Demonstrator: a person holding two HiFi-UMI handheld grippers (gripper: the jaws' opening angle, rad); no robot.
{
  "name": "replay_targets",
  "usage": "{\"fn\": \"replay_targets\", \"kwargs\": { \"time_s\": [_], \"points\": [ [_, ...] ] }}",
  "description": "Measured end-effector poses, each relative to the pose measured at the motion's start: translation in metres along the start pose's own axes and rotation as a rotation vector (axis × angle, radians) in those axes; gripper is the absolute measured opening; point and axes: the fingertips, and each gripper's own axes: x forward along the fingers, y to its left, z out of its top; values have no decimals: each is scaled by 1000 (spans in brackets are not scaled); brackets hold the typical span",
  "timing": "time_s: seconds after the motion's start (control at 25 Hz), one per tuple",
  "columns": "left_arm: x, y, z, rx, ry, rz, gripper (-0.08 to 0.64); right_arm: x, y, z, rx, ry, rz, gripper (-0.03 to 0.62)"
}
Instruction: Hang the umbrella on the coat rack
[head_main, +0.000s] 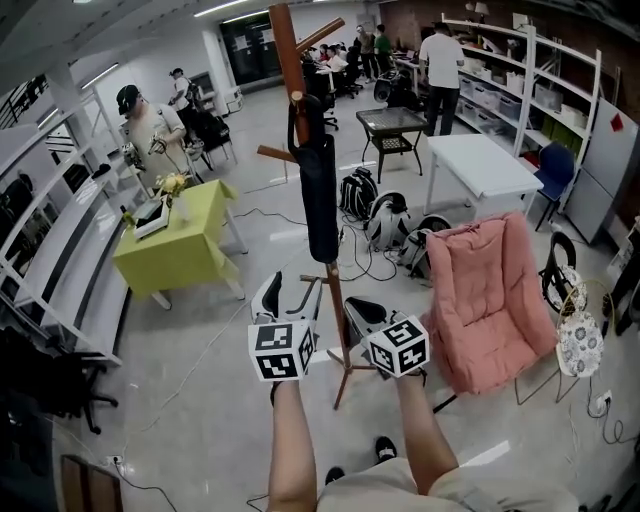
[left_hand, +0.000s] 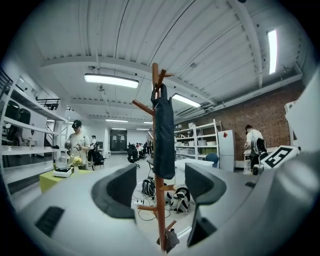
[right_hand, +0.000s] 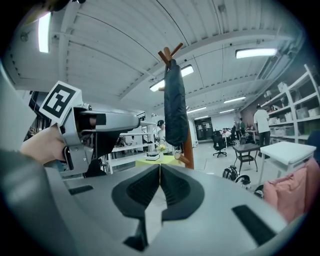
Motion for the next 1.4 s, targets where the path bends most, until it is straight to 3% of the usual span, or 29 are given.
{"fn": "replay_targets", "kwargs": {
  "time_s": [0.24, 0.68, 0.92, 1.2, 1.4],
  "points": [
    [-20, -13, -25, -5, 11, -19, 307, -13, -9, 4, 21, -41, -44, 6],
    [-59, -4, -76, -19, 22, -40, 287, -27, -20, -22, 43, -3, -103, 6],
    [-59, -9, -79, -2, 20, -41, 211, -25, -13, -18, 45, -8, -84, 6],
    [-68, 5, -80, -37, -3, 6, 19, -22, 0, -26, 34, 9, -72, 5],
    [-71, -1, -76, -54, -29, -12, 6, -26, -2, -26, 40, -8, -76, 5]
  ]
}}
